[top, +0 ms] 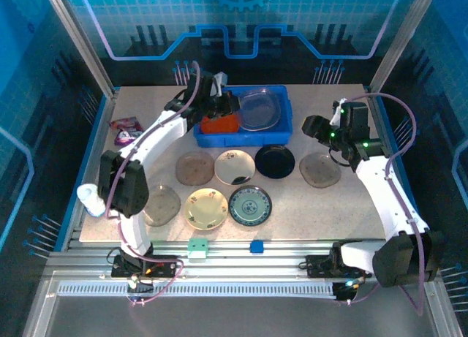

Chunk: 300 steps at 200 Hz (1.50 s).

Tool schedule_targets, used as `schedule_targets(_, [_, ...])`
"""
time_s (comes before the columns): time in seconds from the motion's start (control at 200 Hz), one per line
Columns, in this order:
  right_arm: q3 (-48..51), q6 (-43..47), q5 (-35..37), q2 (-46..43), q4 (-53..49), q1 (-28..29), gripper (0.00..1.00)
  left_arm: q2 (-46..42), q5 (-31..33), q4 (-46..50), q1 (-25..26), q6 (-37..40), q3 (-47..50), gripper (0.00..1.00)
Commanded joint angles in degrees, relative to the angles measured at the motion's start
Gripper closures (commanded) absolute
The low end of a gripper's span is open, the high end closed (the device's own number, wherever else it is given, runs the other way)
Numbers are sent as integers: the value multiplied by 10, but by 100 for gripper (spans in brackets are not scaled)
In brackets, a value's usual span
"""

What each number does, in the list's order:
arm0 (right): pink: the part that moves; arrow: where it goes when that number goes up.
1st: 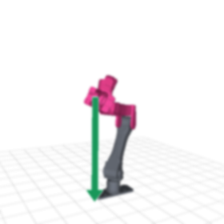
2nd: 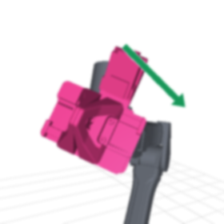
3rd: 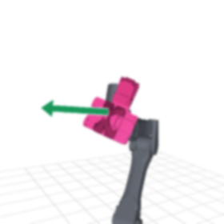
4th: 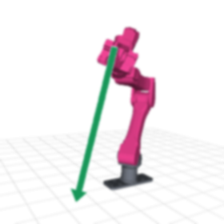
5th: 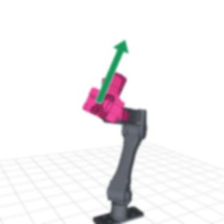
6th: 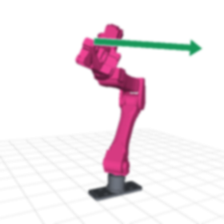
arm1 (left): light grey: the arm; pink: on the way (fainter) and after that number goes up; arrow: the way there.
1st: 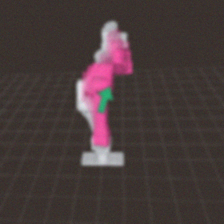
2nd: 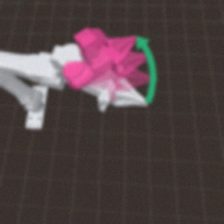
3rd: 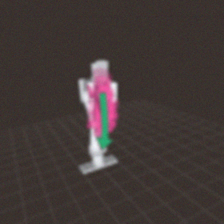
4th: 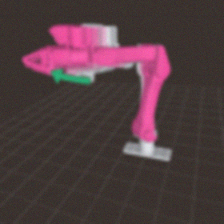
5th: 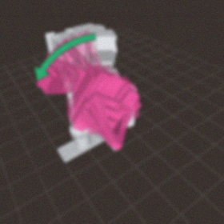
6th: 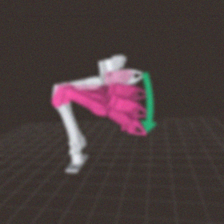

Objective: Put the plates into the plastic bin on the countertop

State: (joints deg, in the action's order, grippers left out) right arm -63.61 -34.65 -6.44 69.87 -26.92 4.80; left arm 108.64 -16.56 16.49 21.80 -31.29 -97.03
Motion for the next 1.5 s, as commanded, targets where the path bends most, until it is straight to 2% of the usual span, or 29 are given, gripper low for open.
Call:
schedule_targets(0.0, [10,7,-9,-6,-11,-7,33,64,13,53,6,32,-87,100])
schedule_targets(0.19, [20,5,-22,-7,-4,-16,33,177,16,79,5,40,-222,100])
schedule_targets(0.485, [41,4,-30,-13,2,-30,34,301,28,92,-10,40,-343,100])
schedule_targets(0.821, [51,-1,-41,-4,13,-32,34,370,53,66,-12,28,-372,100])
schedule_targets(1.136, [55,-3,-44,4,19,-33,34,418,63,79,-12,18,-422,100])
schedule_targets(1.301, [54,-4,-48,5,21,-32,34,427,65,82,-12,13,-434,83])
schedule_targets(1.371, [54,-5,-48,4,21,-32,34,429,67,83,-12,12,-440,71])
schedule_targets(1.496, [54,-3,-49,2,21,-31,34,431,71,88,-12,15,-452,62])
